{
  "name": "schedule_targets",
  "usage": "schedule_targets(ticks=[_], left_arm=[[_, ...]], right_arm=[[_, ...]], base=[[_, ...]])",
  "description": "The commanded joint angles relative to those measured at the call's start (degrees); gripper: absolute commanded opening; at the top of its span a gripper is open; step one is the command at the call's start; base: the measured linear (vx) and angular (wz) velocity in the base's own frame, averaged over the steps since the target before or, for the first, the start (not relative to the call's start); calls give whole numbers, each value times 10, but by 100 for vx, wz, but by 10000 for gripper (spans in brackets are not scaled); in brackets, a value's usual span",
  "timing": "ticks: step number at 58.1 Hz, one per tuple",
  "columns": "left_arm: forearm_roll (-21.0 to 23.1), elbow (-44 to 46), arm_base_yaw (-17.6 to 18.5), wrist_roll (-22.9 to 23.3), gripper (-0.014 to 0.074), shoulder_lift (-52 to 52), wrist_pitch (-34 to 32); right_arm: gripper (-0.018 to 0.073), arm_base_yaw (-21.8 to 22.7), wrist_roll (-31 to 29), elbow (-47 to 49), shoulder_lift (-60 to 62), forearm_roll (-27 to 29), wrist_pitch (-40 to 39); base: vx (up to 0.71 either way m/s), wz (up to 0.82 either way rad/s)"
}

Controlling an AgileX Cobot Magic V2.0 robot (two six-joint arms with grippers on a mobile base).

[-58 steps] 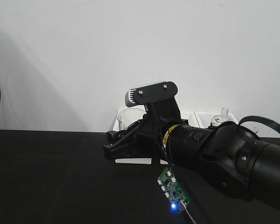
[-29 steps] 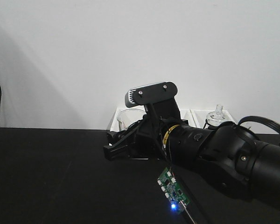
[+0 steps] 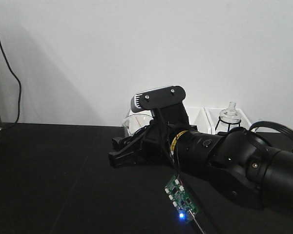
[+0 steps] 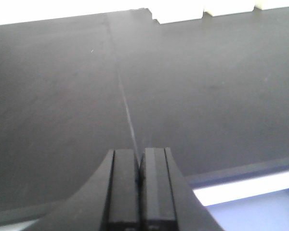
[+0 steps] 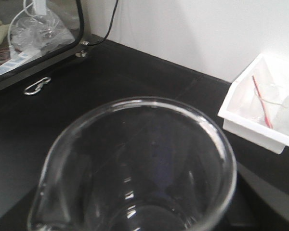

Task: Pick beaker and place in left cabinet
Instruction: 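Hold the beaker in the right gripper while the base drives to the cabinet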

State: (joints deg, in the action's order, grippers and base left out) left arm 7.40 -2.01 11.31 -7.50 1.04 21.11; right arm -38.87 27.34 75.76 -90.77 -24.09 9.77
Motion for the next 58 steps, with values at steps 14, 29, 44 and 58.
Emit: schedule_targets(ticks=[14, 29, 44, 58], left_arm=[[6, 11, 3, 1, -6, 6, -47], [6, 11, 3, 1, -6, 6, -47], [6, 11, 3, 1, -6, 6, -47], [6, 11, 3, 1, -6, 6, -47]], right_arm=[[9, 2, -2, 22, 24, -6, -44], [9, 2, -2, 22, 24, -6, -45], [9, 2, -2, 22, 24, -6, -45], [9, 2, -2, 22, 24, -6, -45]], base=[[-18, 16], [-14, 37], [-12, 59], [-12, 75]])
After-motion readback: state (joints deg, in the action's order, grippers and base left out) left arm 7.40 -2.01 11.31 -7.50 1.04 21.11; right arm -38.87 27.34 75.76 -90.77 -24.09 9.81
